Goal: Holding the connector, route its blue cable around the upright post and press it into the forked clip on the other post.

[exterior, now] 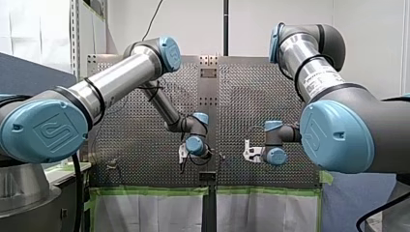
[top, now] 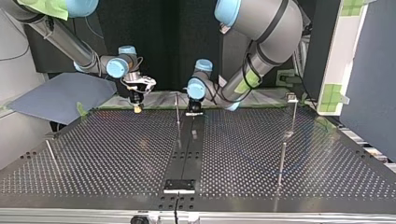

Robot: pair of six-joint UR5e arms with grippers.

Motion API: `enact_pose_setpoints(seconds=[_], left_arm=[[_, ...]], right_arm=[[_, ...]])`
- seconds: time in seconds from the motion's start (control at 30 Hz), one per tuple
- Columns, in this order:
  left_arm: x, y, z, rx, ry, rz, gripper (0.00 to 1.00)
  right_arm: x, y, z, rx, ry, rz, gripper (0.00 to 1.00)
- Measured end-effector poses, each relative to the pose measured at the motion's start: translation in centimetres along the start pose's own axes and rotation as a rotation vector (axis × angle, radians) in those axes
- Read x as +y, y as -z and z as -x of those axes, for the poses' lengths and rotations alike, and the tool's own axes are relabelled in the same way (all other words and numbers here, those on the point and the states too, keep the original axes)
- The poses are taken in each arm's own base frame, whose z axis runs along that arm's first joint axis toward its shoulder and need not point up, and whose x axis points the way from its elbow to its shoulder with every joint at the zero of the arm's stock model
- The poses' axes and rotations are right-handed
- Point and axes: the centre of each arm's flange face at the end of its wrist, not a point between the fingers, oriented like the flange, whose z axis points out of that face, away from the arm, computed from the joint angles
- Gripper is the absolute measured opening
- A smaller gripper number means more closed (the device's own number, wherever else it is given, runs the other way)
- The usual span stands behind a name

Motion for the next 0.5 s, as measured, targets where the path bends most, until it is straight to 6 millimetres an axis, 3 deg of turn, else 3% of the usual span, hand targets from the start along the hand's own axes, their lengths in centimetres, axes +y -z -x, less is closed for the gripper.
enact_pose_setpoints(seconds=[0.2, 0.5], left_arm=[[-0.3, -1.2, 2.0, -0.017, 0.022, -0.013, 0.00], [-0.1, -1.7, 2.7, -0.025, 0.029, -0.017, 0.00]], right_arm=[[0.2, -0.2, -0.2, 0.005, -0.001, 0.001, 0.00], [0.8, -0.9, -0.8, 0.020, -0.006, 0.005, 0.00]])
